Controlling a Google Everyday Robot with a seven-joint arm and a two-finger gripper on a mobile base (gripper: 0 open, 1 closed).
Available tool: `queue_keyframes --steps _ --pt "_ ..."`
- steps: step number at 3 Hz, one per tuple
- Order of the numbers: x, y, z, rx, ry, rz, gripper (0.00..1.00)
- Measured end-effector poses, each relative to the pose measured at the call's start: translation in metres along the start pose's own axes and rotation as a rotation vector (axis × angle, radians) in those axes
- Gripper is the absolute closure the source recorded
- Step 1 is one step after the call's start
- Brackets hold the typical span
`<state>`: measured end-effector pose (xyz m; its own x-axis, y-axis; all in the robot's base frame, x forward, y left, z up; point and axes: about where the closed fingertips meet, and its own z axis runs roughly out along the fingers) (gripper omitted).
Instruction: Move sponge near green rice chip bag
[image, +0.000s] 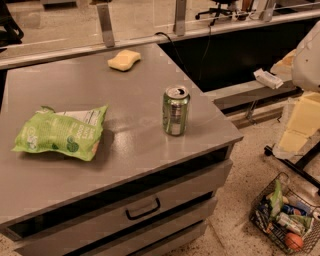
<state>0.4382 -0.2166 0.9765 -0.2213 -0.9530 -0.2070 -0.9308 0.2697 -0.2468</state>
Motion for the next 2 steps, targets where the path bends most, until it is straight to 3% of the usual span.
queue_keyframes --steps 1,2 --pt "0.0 0.0 0.0 0.0 0.0 0.0 0.0" --pt "-0.01 -0.011 0.004 0.008 -0.007 -0.049 0.0"
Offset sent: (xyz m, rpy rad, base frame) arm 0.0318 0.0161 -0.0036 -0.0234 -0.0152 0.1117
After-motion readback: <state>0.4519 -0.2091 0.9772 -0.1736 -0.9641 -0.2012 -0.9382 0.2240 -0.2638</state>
